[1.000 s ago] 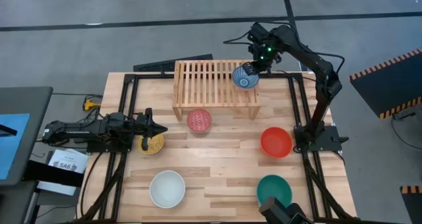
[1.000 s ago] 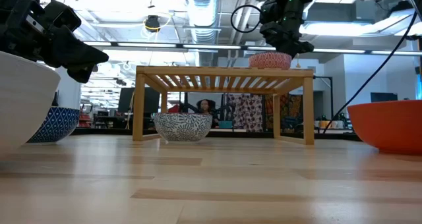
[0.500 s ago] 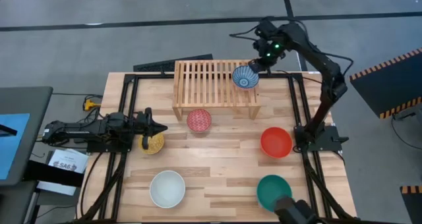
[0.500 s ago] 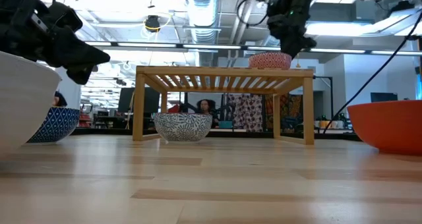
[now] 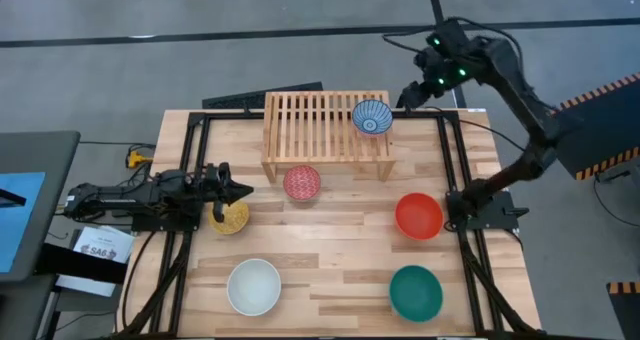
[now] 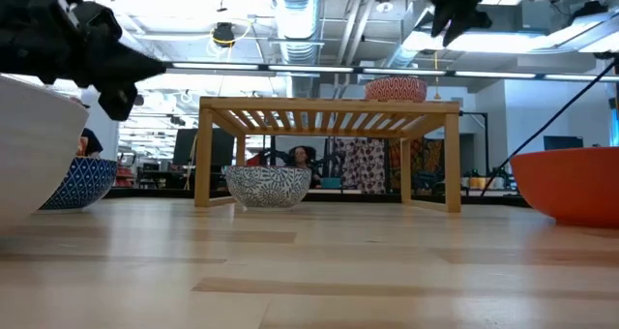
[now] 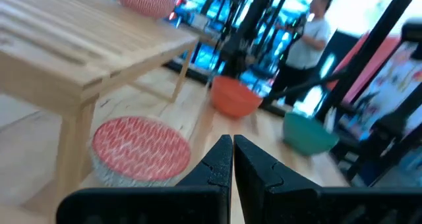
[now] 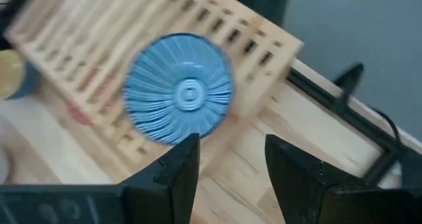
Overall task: Place and stack bowls onto a shelf
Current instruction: Stack the small yellow bowl on top of the other small blue bowl on the shelf
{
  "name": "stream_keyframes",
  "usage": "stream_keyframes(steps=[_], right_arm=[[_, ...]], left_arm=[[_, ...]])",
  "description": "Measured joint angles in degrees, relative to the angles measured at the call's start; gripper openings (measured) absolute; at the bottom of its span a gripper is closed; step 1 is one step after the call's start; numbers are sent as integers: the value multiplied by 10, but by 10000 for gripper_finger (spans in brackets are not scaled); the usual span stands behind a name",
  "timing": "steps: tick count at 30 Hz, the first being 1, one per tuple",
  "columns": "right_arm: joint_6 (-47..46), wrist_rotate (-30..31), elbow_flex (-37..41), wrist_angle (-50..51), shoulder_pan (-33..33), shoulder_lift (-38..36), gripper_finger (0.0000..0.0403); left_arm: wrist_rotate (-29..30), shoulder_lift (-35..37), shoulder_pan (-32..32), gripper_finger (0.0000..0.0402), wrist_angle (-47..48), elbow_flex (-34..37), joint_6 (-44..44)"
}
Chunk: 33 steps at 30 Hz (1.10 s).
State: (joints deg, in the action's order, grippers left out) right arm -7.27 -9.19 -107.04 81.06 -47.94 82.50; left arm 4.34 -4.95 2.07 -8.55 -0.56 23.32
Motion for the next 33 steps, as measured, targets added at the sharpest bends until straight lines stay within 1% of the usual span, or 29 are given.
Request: stream_keyframes(steps=[2, 4, 7, 9, 13, 15, 17, 19, 20, 22, 24, 28, 33], right_arm=[[-15, 0, 37, -36, 24, -45, 199], [-38, 0, 91, -80, 50, -97, 199], [-91, 0, 200, -167, 99, -189, 199], [-132, 1, 279, -242, 144, -250, 199], [-218, 11, 444, -446, 252, -342, 197], [-239, 27, 511, -561, 307, -364, 196], [-237, 43, 563, -676, 355, -371, 196], [-200, 57, 594, -763, 396, -362, 195], [-168, 62, 601, -788, 413, -353, 195], [-101, 62, 605, -809, 442, -332, 191], [-55, 62, 605, -815, 463, -314, 185], [-51, 62, 605, -821, 475, -289, 170], [-53, 62, 605, -832, 476, -281, 153]], left_arm=[[0, 0, 0, 0, 7, -8, 9], [0, -5, 0, 0, 6, -23, 9], [7, -12, 0, 0, 2, -46, 6], [12, -23, 0, 0, 8, -58, 5], [25, -47, 0, 0, 27, -86, 13], [26, -64, 0, 0, 36, -99, 21], [26, -83, 0, 0, 38, -111, 26], [23, -100, 0, 0, 42, -125, 27], [21, -108, 0, 0, 44, -131, 27], [22, -120, 0, 0, 46, -141, 20], [21, -125, 0, 0, 46, -148, 12], [21, -127, 0, 0, 44, -150, 14], [25, -127, 0, 0, 44, -150, 28]])
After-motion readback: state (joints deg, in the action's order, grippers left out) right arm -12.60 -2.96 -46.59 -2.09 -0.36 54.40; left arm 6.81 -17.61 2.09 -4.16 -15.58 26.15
